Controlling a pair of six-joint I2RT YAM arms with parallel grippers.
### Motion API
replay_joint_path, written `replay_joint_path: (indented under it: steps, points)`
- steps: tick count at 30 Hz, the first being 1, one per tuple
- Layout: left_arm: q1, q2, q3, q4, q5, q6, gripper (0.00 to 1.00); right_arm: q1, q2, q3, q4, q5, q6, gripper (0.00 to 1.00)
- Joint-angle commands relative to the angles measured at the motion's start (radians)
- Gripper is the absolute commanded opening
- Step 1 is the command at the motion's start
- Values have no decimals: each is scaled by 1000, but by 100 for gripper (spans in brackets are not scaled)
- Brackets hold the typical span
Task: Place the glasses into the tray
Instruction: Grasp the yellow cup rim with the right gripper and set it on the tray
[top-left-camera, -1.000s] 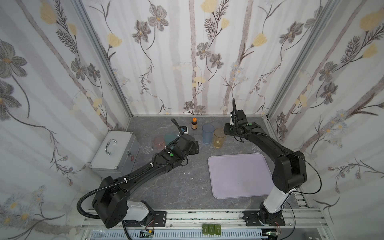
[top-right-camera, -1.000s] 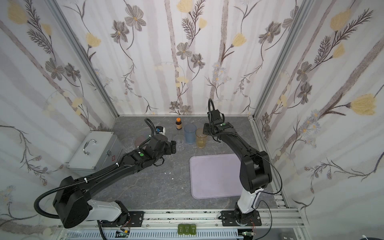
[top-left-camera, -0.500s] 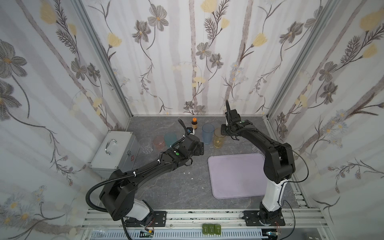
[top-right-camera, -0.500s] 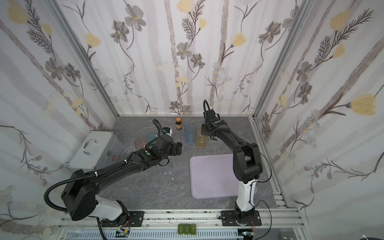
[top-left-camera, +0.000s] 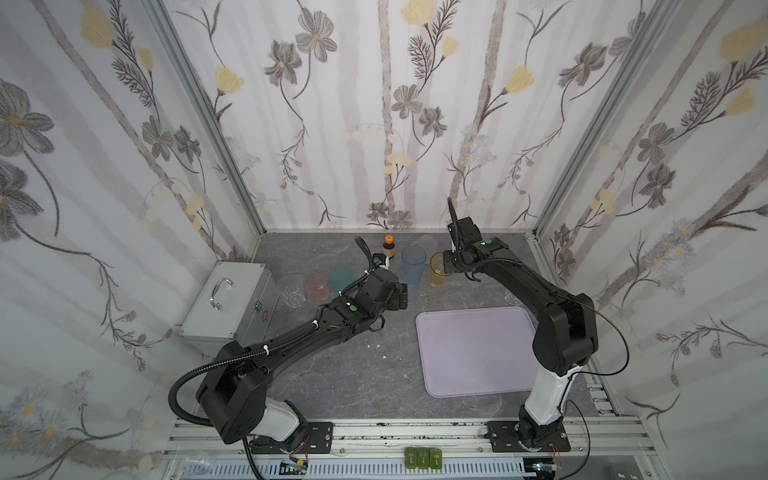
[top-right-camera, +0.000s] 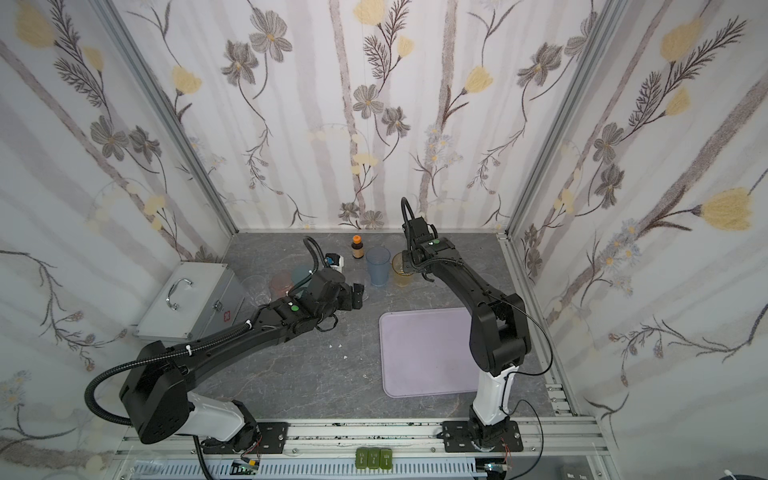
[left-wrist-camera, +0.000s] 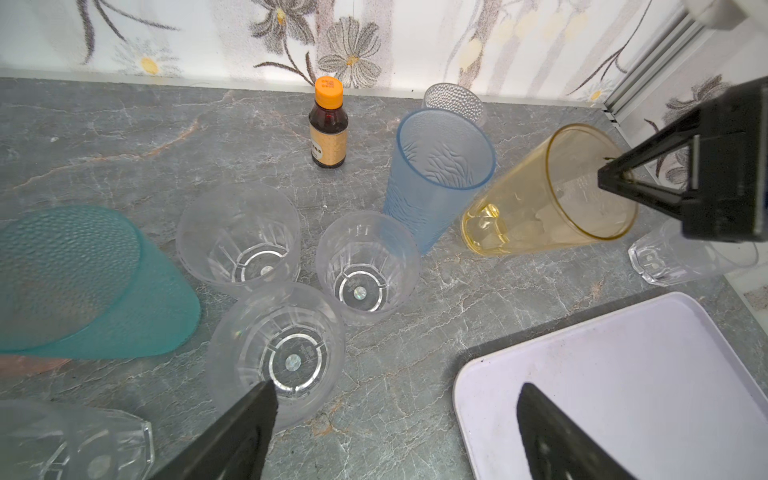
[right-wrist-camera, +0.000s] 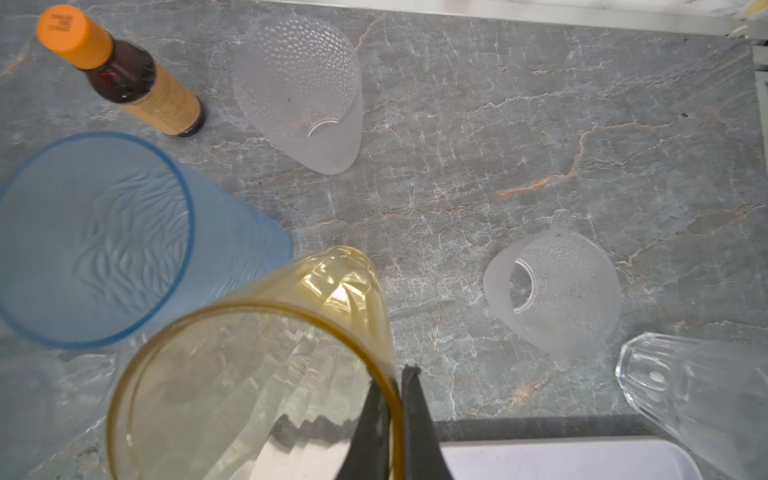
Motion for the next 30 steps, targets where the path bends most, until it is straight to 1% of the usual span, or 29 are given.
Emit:
replay_joint_path:
  steps: [1,4,7,11,13,20,27,30]
  points:
    - [5,-28,-12,35,-56,0,93,3,-58,-12,-64,35,-18,0]
    - [12,-45,-27,36,-70,-2,93,12,-118,-38,-149,11,-19,0]
    - [16,-60,-53,39,-80,-7,93,46,-171,-94,-227,17,-31,0]
    - [19,-77,-88,49,-79,-18,93,84,-222,-156,-278,-63,-29,0]
    - [22,-80,-95,53,-76,-17,93,110,-220,-169,-292,-76,-26,0]
    - [24,-91,-107,61,-76,-34,93,167,-170,-187,-255,-86,-12,0]
    - [24,-102,-130,65,-77,-39,93,185,-134,-197,-177,-82,23,0]
    - [24,-99,-132,68,-78,-37,93,189,-118,-194,-148,-103,36,0]
